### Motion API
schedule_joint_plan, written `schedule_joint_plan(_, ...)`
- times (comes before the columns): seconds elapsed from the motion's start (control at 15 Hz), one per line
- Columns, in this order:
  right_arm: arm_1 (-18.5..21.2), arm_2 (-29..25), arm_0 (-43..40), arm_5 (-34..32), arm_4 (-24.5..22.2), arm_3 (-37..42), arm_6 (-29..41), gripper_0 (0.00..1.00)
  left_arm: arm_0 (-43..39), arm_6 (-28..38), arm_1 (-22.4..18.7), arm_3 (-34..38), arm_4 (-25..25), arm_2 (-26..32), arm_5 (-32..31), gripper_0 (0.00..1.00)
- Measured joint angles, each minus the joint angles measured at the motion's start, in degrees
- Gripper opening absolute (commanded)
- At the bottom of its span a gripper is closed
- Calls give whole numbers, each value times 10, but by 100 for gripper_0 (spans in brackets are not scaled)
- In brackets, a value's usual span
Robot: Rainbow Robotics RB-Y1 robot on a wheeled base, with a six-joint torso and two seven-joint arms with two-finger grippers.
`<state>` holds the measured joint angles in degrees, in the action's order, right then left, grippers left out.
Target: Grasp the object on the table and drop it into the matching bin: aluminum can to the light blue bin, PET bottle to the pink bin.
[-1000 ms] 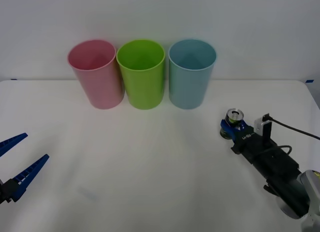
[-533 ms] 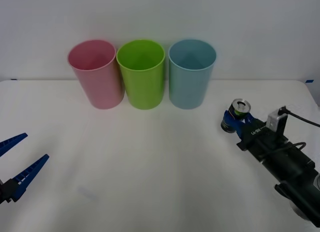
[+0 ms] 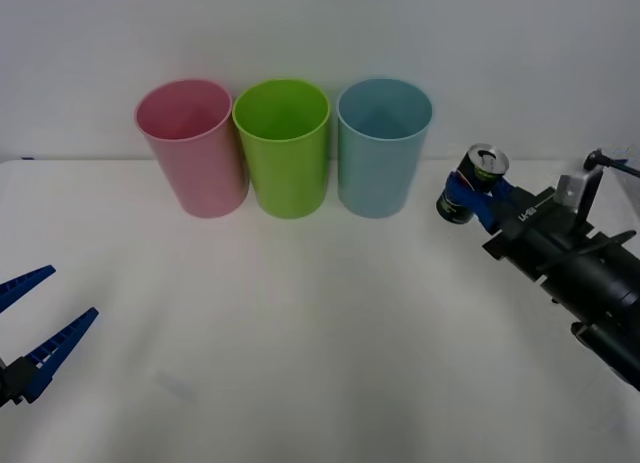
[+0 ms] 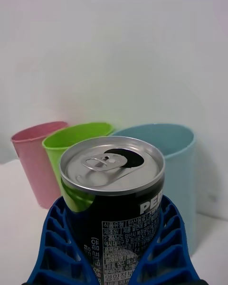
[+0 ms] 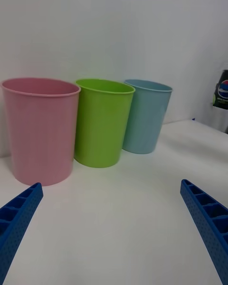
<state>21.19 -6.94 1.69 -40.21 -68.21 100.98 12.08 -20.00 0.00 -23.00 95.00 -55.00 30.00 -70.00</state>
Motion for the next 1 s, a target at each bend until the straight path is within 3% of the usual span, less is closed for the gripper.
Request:
schedule_joint_plan(0.27,9,0,71,0,-33,-17,84,0,0,0,0,0,0,0,0,100)
schedule_joint_plan(0.53,4,0,154,0,-65,-82,97,0,0,0,0,0,0,0,0,100)
schedule_joint_plan(1.0,-74,-36,290,0,-181,-211,103,0,0,0,0,0,0,0,0,100)
